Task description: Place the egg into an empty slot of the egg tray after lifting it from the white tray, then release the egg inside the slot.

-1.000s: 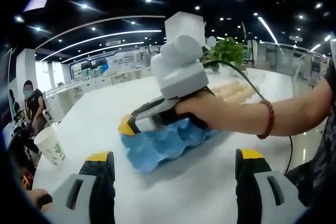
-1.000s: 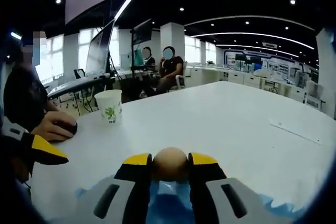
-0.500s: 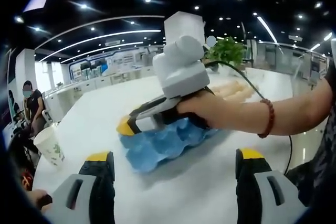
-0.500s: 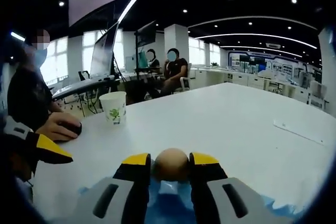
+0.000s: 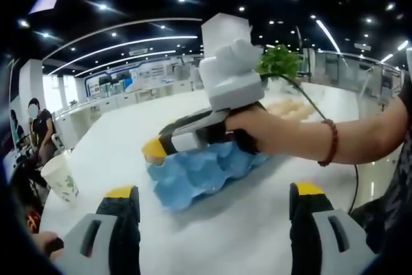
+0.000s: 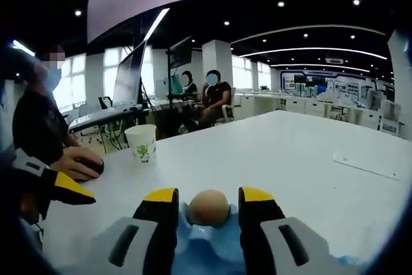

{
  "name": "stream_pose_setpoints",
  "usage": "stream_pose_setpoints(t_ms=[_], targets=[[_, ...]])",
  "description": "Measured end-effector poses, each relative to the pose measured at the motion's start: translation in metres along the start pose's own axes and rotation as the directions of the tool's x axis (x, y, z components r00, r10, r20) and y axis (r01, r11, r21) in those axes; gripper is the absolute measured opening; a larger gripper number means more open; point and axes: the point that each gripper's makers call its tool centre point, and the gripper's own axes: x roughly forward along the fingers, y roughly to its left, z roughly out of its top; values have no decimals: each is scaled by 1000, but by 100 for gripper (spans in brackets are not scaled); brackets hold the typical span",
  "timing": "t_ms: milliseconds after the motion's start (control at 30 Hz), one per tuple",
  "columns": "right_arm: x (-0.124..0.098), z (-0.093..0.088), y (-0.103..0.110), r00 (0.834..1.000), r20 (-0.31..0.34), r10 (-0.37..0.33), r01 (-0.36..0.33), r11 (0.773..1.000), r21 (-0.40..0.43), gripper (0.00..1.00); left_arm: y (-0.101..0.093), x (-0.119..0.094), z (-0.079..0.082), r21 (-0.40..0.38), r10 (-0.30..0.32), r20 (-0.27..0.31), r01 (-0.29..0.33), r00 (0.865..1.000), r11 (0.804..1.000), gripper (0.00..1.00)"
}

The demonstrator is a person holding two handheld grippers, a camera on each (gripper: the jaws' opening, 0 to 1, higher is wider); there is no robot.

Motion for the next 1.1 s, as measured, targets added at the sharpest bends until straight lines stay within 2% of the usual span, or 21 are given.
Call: stream_pose_setpoints(t_ms=[167, 367, 533, 667, 900, 1100], targets=[[-9, 6, -6, 1000, 10, -21, 22, 1000, -19, 50, 0, 0, 0, -4, -1, 3, 1, 1000, 1000, 99], [-19, 11, -13, 999, 8, -45, 45, 998, -45, 56, -2, 0, 2, -9, -6, 12, 6, 1000, 1000, 100], [-29, 5, -20, 998, -23, -63, 62, 997, -42, 63, -3, 0, 4, -13, -10, 19, 10, 1000, 1000, 100], [-38, 2, -24, 996, -51, -77, 74, 996, -47, 64, -4, 1, 4, -13, -11, 17, 11, 1000, 1000, 100], [-52, 11, -37, 995, -41, -92, 90, 994, -55, 65, -5, -1, 5, -10, -5, 19, 5, 1000, 1000, 100], [-69, 12, -49, 992, -43, -119, 116, 991, -70, 66, -6, -1, 5, -13, -3, 18, 3, 1000, 1000, 100]])
